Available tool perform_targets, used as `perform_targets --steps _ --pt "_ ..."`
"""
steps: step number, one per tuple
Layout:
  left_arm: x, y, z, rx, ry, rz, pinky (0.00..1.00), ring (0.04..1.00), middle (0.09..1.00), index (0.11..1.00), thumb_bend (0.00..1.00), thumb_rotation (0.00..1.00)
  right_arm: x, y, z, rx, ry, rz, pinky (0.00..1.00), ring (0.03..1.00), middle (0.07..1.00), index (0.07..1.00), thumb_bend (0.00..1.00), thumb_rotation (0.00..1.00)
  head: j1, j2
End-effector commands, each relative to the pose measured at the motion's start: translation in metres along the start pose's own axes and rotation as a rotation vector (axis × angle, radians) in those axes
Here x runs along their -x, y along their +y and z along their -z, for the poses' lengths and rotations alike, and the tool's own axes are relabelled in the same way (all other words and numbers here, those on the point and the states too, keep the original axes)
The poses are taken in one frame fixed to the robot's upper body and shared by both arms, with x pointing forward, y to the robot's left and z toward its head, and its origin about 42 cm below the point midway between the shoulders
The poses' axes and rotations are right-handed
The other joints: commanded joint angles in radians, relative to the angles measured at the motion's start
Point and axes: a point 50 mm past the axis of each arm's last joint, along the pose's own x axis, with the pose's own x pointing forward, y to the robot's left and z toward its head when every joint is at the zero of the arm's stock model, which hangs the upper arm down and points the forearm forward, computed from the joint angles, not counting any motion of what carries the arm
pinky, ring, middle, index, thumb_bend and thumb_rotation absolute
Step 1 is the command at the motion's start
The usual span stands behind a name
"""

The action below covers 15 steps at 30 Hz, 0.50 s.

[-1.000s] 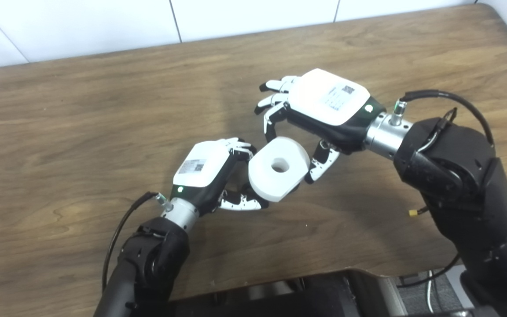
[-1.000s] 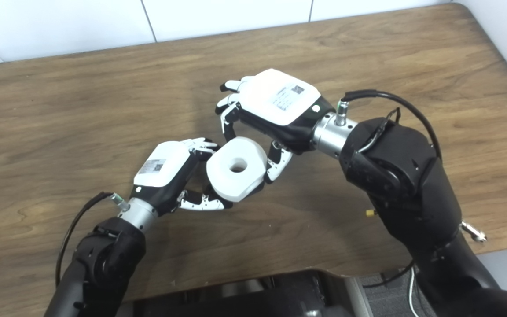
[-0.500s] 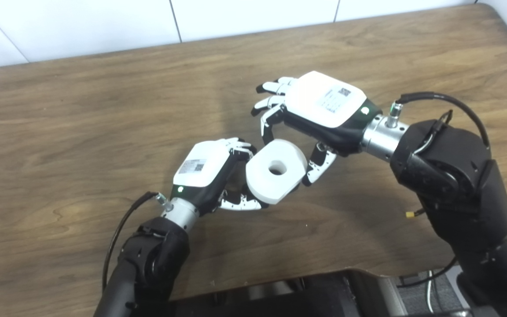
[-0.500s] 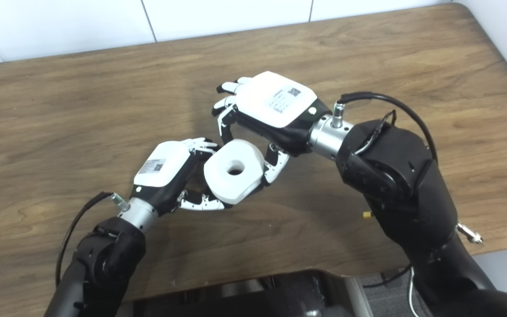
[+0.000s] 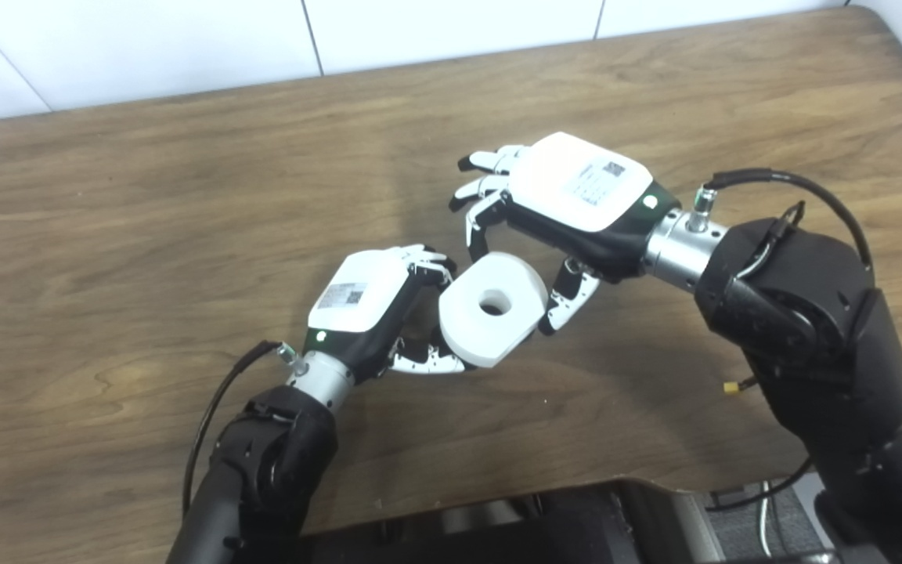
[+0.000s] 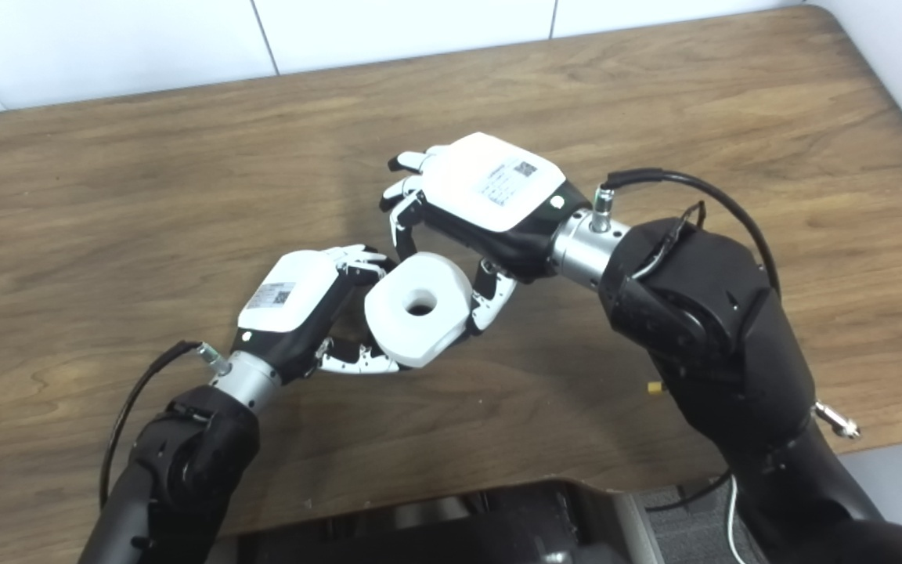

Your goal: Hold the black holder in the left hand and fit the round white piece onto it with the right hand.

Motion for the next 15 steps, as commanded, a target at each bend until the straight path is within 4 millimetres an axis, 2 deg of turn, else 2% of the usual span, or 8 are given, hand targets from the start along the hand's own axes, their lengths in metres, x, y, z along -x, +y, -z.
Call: perform_targets --steps 1,10,15 --pt "0.0041 -0.011 0.0056 0.013 0.034 0.081 0.86 0.88 0.8 0.485 0.52 0.05 0.0024 -0.0112 -0.0016 0.046 -0.02 0.048 0.9 0.937 0.828 0.484 0.52 0.13 -0.001 0.0" --pt "0.0041 -0.0106 0.0051 0.017 0.036 0.081 0.86 0.879 0.8 0.485 0.52 0.05 0.0031 -0.0092 -0.001 0.081 -0.019 0.043 0.92 0.934 0.832 0.484 0.52 0.13 -0.001 0.001" --pt "0.004 -0.0103 0.0047 0.015 0.032 0.08 0.86 0.878 0.8 0.485 0.52 0.05 0.0033 -0.009 -0.0013 0.088 -0.019 0.048 0.89 0.932 0.829 0.489 0.52 0.13 -0.001 0.001"
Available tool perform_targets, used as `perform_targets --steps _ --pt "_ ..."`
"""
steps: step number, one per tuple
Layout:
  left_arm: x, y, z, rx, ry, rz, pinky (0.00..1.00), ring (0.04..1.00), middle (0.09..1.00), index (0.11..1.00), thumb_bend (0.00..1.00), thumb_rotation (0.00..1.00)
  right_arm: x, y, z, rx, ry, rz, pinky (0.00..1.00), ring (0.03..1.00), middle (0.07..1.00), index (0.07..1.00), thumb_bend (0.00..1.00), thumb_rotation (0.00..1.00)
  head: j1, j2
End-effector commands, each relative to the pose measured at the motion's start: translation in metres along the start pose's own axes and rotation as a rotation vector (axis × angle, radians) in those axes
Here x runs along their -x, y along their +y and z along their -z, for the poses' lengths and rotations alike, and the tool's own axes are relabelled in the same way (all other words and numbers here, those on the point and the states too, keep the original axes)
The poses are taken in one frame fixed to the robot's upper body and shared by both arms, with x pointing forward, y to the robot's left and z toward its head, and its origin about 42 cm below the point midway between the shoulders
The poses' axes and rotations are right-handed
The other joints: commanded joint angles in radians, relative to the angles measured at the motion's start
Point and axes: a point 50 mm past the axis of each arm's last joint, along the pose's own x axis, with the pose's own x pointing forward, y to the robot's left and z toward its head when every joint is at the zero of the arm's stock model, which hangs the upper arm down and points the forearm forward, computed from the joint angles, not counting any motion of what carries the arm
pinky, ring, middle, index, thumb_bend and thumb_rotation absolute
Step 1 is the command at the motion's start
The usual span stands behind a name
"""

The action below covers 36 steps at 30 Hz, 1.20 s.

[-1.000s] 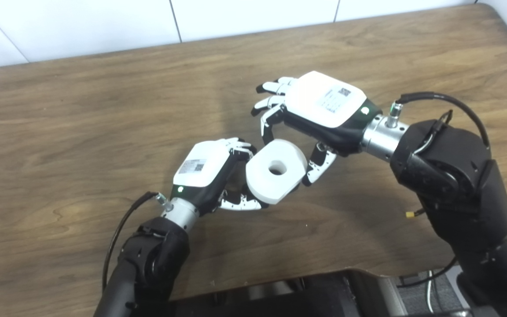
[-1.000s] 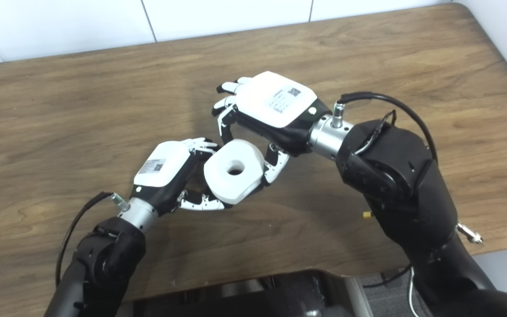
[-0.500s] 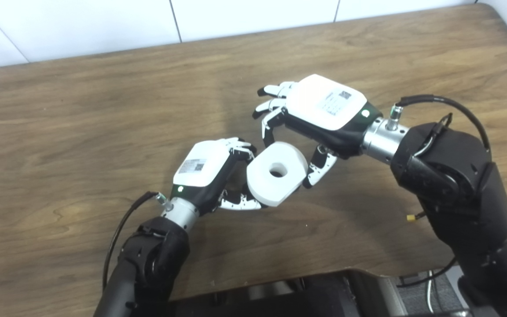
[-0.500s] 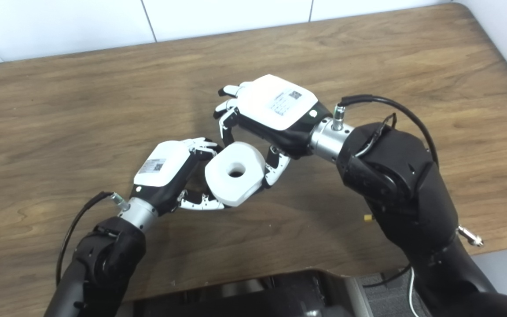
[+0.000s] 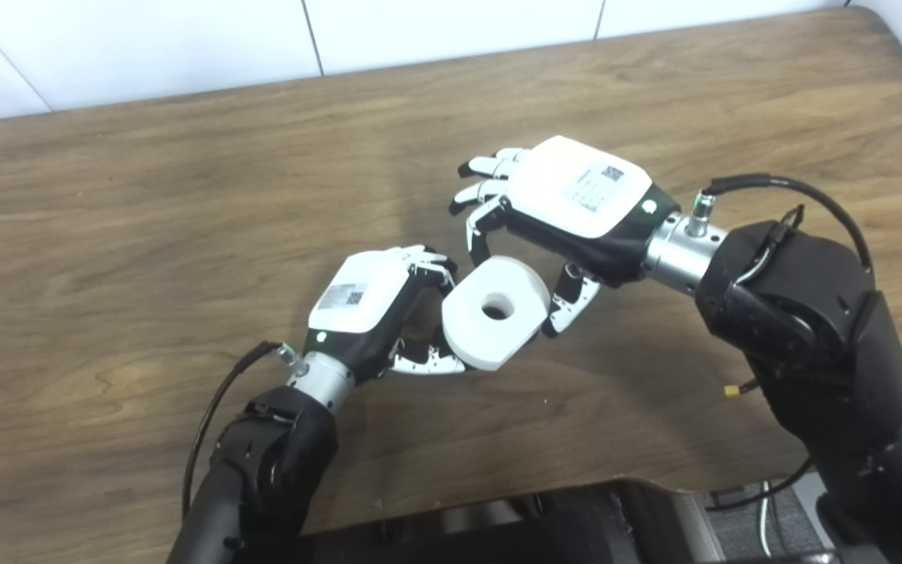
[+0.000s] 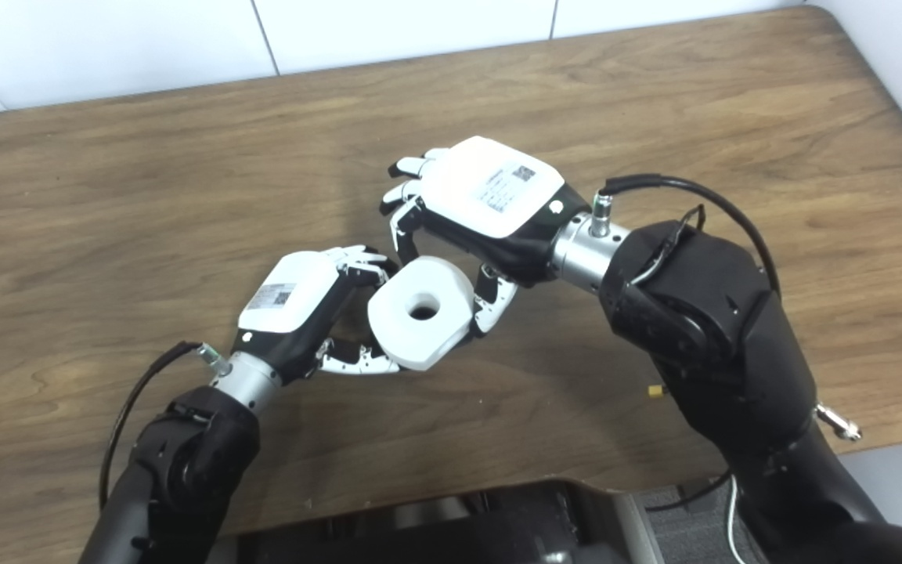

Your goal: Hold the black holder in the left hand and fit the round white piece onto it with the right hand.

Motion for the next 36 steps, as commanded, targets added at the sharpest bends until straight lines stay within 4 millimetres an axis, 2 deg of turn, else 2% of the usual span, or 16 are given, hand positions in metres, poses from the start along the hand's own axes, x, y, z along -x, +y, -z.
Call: perform_targets --steps 1,14,15,16,17,18,26,28,32,36 --pt "0.0039 -0.0102 0.005 0.014 0.033 0.078 0.86 0.877 0.799 0.485 0.52 0.05 0.0025 -0.0103 0.0003 0.048 -0.005 0.05 0.89 0.932 0.829 0.49 0.52 0.13 -0.001 0.001" --pt "0.0036 -0.0105 0.0049 0.011 0.034 0.08 0.86 0.878 0.799 0.485 0.52 0.05 0.0026 -0.0113 0.0003 0.052 0.01 0.045 0.92 0.929 0.838 0.493 0.52 0.15 -0.001 0.001" --pt "0.0036 -0.0105 0.0049 0.011 0.034 0.08 0.86 0.878 0.799 0.485 0.52 0.05 0.0025 -0.0115 0.0 0.053 0.01 0.045 0.91 0.927 0.839 0.56 0.72 0.16 -0.001 0.001" --pt "0.0035 -0.0106 0.0049 0.01 0.033 0.08 0.86 0.878 0.799 0.485 0.52 0.05 0.0024 -0.0118 -0.0003 0.052 0.011 0.045 0.91 0.926 0.84 0.595 0.82 0.17 0.0 0.0" --pt "0.0034 -0.0107 0.005 0.009 0.032 0.079 0.86 0.879 0.799 0.485 0.52 0.05 0.0022 -0.0121 -0.0005 0.051 0.011 0.045 0.91 0.931 0.848 0.636 0.89 0.19 0.0 0.0" --pt "0.0033 -0.0108 0.005 0.009 0.031 0.079 0.85 0.878 0.798 0.485 0.52 0.05 0.0021 -0.0122 -0.0006 0.05 0.011 0.045 0.92 0.935 0.853 0.657 0.91 0.2 0.001 0.0" --pt "0.0021 -0.0111 0.0054 0.01 0.033 0.076 0.86 0.876 0.798 0.485 0.52 0.05 0.0014 -0.0148 -0.0015 0.053 0.018 0.039 0.92 0.971 0.897 0.755 1.0 0.27 0.0 0.001" --pt "0.002 -0.0112 0.0054 0.009 0.033 0.075 0.85 0.873 0.796 0.485 0.52 0.05 0.0012 -0.0155 -0.0016 0.057 0.019 0.033 0.92 0.983 0.925 0.8 1.0 0.29 0.0 0.001" --pt "0.002 -0.0106 0.0051 0.006 0.034 0.078 0.85 0.875 0.797 0.485 0.52 0.05 0.0014 -0.0164 -0.0023 0.076 0.027 0.028 0.93 1.0 0.996 0.957 1.0 0.34 0.0 0.001" --pt "0.0022 -0.0103 0.0051 0.007 0.032 0.079 0.85 0.876 0.797 0.485 0.52 0.05 0.0012 -0.0176 -0.0023 0.084 0.036 0.034 0.95 1.0 1.0 0.998 1.0 0.37 0.0 0.001"
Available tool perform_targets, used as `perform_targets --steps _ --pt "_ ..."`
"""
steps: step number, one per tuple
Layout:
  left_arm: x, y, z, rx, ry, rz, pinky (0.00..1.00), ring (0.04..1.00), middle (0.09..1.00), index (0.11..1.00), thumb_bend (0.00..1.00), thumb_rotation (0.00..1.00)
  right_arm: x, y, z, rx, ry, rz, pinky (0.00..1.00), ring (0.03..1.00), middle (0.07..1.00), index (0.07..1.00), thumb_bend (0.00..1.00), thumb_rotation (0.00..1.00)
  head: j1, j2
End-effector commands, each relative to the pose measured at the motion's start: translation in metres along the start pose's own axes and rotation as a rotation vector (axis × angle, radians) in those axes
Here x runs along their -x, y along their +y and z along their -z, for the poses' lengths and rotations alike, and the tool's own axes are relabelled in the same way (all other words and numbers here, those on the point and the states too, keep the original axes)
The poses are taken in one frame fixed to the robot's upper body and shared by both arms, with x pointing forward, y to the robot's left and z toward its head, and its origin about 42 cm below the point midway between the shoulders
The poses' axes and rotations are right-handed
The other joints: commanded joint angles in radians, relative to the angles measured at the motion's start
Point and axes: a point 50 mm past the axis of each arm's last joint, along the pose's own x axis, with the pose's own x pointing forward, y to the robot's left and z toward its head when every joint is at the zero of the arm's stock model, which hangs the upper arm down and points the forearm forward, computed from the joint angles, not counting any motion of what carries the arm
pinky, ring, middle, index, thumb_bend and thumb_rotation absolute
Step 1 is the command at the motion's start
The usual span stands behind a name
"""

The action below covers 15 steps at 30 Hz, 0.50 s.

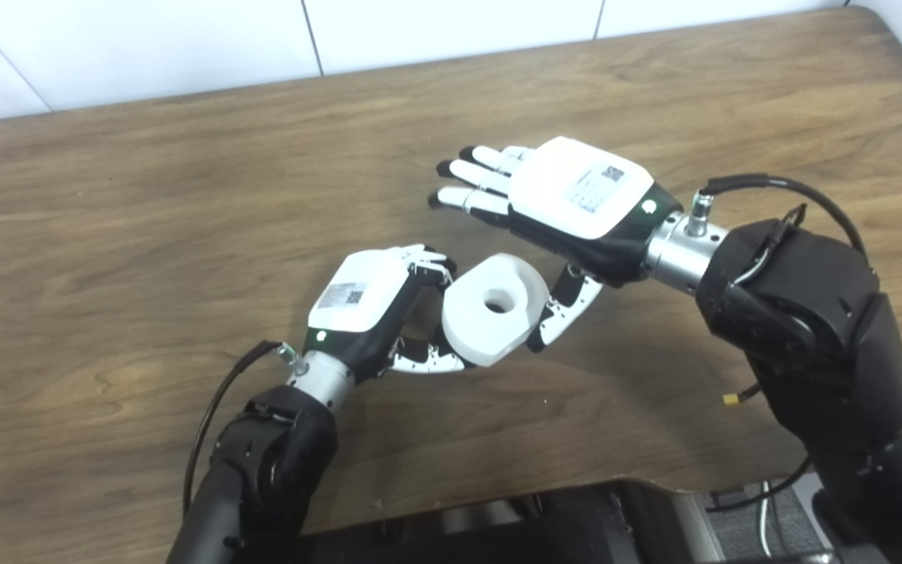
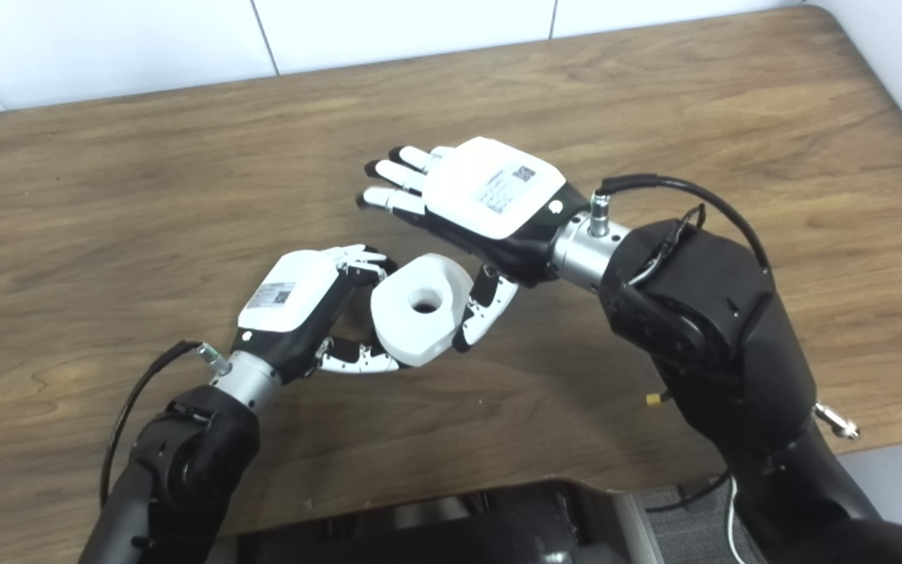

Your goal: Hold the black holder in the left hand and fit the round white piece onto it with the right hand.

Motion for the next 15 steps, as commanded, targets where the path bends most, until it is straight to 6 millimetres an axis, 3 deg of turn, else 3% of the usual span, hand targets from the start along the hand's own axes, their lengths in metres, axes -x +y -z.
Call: perform_targets --steps 1,6,15 --pt "0.003 -0.011 0.005 0.013 0.034 0.081 0.85 0.877 0.797 0.485 0.52 0.05 0.001 -0.015 0.0 0.048 -0.001 0.066 0.96 1.0 1.0 0.999 1.0 0.38 -0.001 0.0" --pt "0.003 -0.011 0.005 0.012 0.034 0.08 0.86 0.877 0.796 0.485 0.52 0.05 0.0 -0.019 0.004 0.028 0.013 0.049 0.97 1.0 1.0 1.0 1.0 0.42 0.0 0.0" --pt "0.003 -0.011 0.007 0.013 0.036 0.085 0.86 0.878 0.791 0.485 0.52 0.05 0.002 -0.038 0.015 0.02 0.048 -0.132 1.0 1.0 1.0 1.0 1.0 0.48 -0.002 -0.008"
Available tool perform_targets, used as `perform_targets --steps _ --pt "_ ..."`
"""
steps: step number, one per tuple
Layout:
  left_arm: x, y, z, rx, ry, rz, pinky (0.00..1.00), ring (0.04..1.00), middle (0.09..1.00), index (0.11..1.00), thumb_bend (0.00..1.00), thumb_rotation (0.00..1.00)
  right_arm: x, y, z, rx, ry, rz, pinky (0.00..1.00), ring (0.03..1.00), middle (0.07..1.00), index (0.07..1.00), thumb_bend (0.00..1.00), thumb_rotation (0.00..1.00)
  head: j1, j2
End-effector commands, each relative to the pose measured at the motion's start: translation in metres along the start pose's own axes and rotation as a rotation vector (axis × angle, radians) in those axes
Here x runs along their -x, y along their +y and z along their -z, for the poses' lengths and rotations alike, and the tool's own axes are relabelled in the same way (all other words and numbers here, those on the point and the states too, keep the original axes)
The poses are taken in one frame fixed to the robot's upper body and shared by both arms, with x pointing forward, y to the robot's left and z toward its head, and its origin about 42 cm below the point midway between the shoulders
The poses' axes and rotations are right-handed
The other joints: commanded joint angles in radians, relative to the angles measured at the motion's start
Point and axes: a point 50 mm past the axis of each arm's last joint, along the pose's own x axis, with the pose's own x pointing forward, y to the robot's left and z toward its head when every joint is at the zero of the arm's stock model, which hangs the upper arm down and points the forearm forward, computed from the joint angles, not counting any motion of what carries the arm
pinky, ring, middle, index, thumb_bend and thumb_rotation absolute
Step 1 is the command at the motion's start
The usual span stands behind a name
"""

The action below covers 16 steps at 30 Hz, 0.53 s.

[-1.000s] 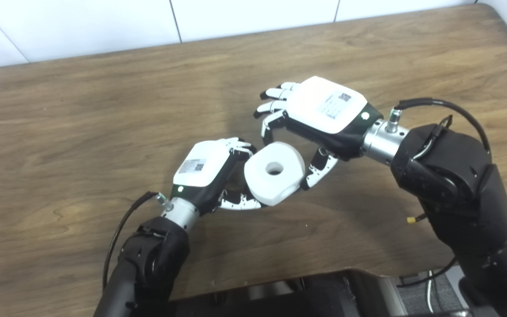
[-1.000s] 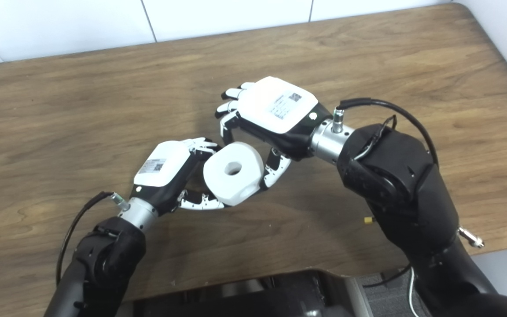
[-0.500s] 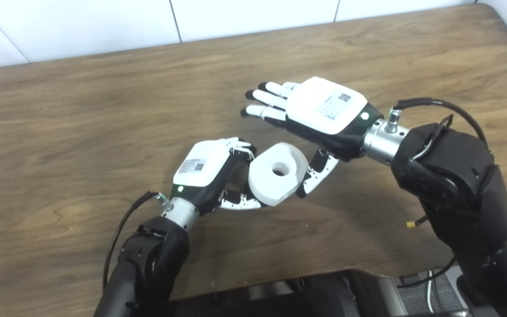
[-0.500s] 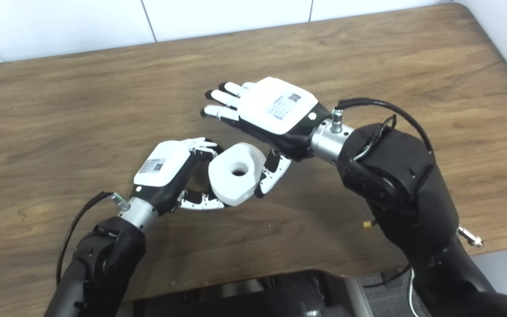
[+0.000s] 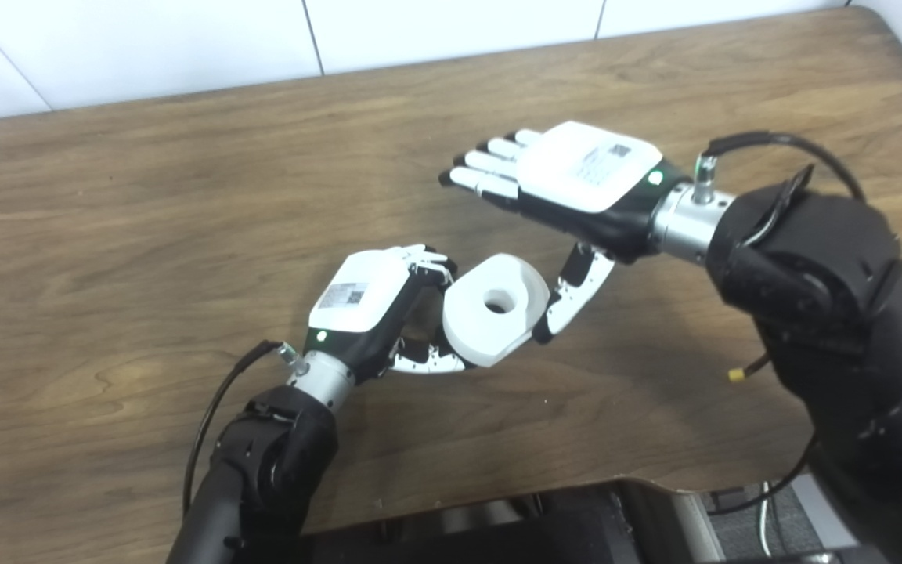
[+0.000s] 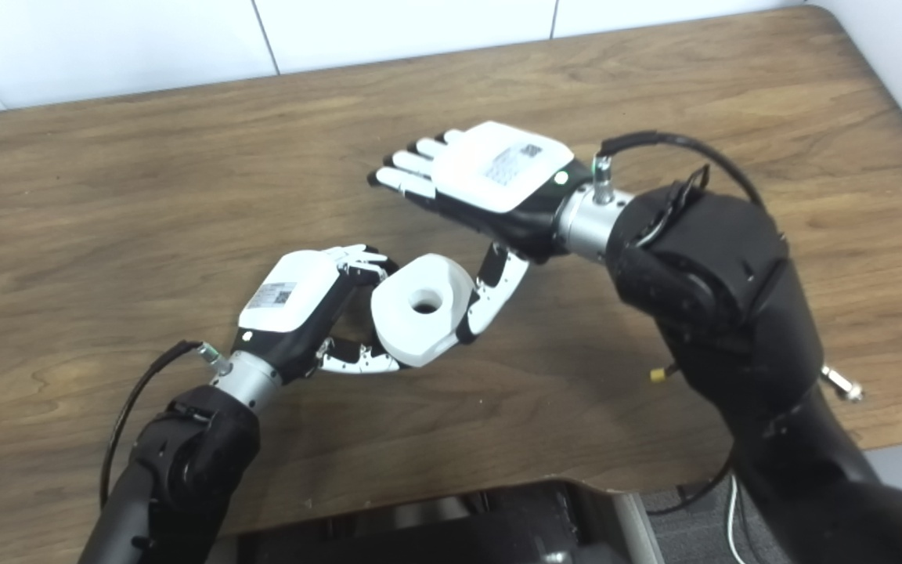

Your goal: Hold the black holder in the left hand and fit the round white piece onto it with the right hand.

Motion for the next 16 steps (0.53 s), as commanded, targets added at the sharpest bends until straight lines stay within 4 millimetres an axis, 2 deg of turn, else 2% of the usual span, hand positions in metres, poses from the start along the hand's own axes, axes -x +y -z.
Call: perform_targets --steps 1,10,16 --pt "0.003 -0.011 0.007 0.015 0.038 0.084 0.86 0.879 0.791 0.485 0.52 0.05 0.005 -0.012 0.002 0.027 0.009 -0.028 1.0 1.0 1.0 1.0 1.0 0.48 -0.001 -0.001" --pt "0.003 -0.012 0.009 0.011 0.041 0.097 0.86 0.879 0.79 0.485 0.52 0.05 0.013 -0.023 0.01 -0.03 -0.006 -0.037 1.0 1.0 1.0 1.0 1.0 0.48 -0.004 -0.003" --pt "0.003 -0.012 0.01 0.015 0.041 0.092 0.86 0.876 0.785 0.485 0.52 0.05 0.016 -0.031 0.012 -0.035 0.0 -0.029 1.0 1.0 1.0 1.0 1.0 0.53 -0.007 -0.005"
